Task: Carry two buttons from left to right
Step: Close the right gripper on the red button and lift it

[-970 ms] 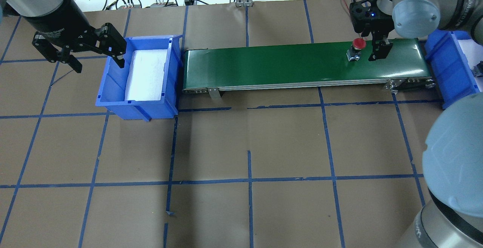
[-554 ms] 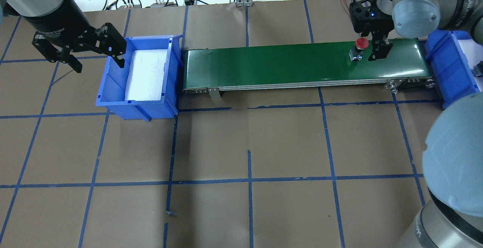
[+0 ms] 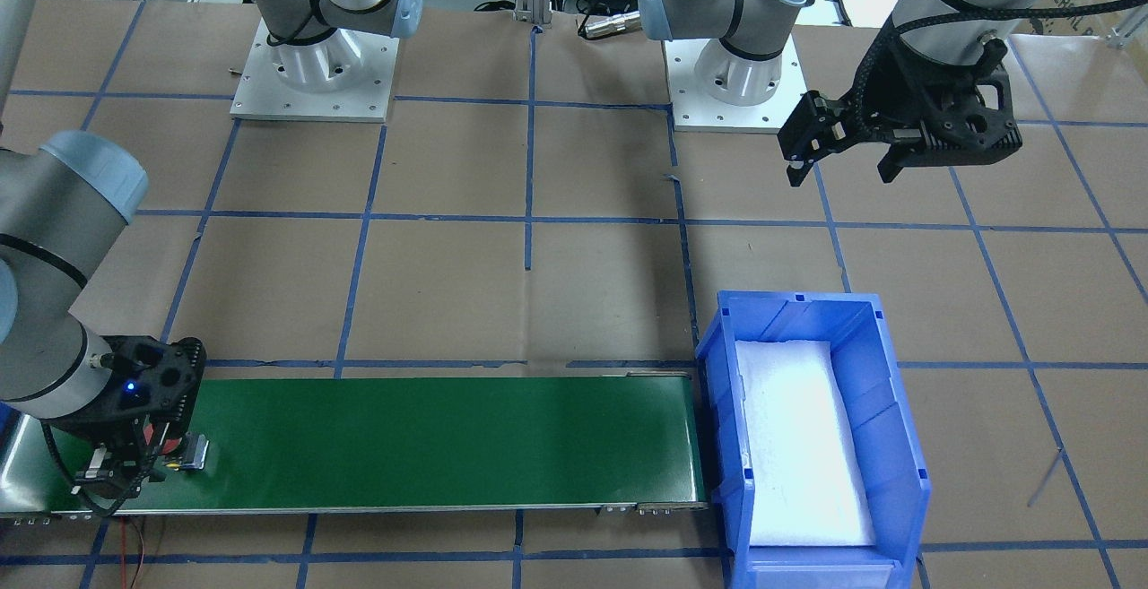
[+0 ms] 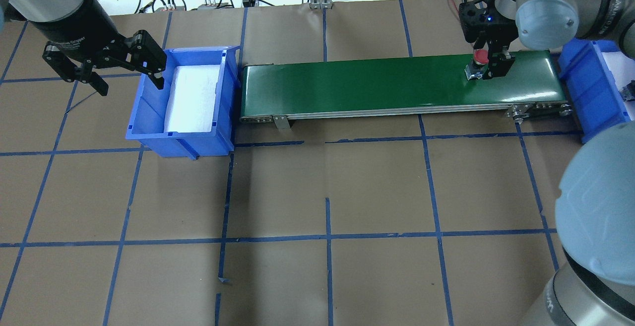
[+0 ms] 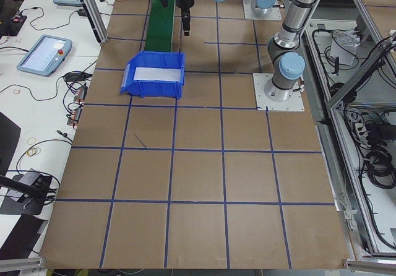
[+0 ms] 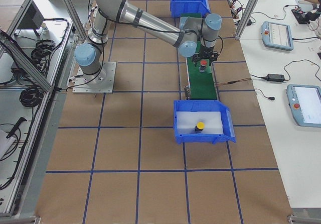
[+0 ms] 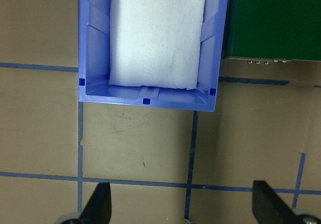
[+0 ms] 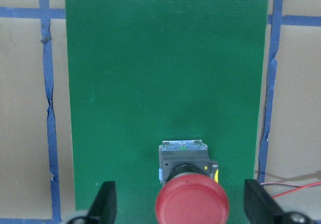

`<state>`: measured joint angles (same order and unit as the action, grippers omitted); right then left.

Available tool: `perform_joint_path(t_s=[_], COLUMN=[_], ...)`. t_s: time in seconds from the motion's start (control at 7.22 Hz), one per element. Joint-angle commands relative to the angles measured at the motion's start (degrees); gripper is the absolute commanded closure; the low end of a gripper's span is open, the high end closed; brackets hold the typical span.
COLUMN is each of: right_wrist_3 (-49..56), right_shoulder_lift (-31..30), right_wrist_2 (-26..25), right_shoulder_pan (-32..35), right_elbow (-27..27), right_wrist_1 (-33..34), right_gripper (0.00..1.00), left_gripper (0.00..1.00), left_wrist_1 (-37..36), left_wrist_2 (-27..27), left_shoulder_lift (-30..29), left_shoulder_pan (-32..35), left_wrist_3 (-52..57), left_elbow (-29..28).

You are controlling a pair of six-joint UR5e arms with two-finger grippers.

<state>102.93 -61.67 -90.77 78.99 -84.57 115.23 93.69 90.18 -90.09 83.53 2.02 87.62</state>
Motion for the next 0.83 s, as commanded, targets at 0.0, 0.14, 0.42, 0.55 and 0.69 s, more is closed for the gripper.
perform_joint_path(t_s=[0.0, 0.14, 0.42, 0.55, 0.69], right_wrist_3=[0.1, 0.1, 0.1, 0.2, 0.2], right_shoulder_lift=[0.1, 0.0, -0.6, -0.8, -1.1], right_wrist_2=[-0.8, -1.9, -2.1, -3.0, -3.3], right_shoulder_pan=[-0.1, -0.1, -0.2, -0.2, -0.3], right_elbow=[-0.1, 0.0, 0.2, 0.4, 1.3], right_wrist_1=[0.1, 0.1, 0.1, 0.0, 0.0], right_gripper=[0.68, 0.82, 0.88, 0.88, 0.88], left_gripper=[0.00, 0.00, 0.00, 0.00, 0.00], left_wrist_1=[0.0, 0.0, 0.0, 0.0, 0.0], left_wrist_2=[0.0, 0.0, 0.0, 0.0, 0.0], left_shoulder_lift=[0.0, 0.0, 0.0, 0.0, 0.0], left_shoulder_pan=[0.0, 0.1, 0.0, 0.0, 0.0], left_wrist_3=[0.0, 0.0, 0.0, 0.0, 0.0], left_elbow=[0.0, 0.0, 0.0, 0.0, 0.0])
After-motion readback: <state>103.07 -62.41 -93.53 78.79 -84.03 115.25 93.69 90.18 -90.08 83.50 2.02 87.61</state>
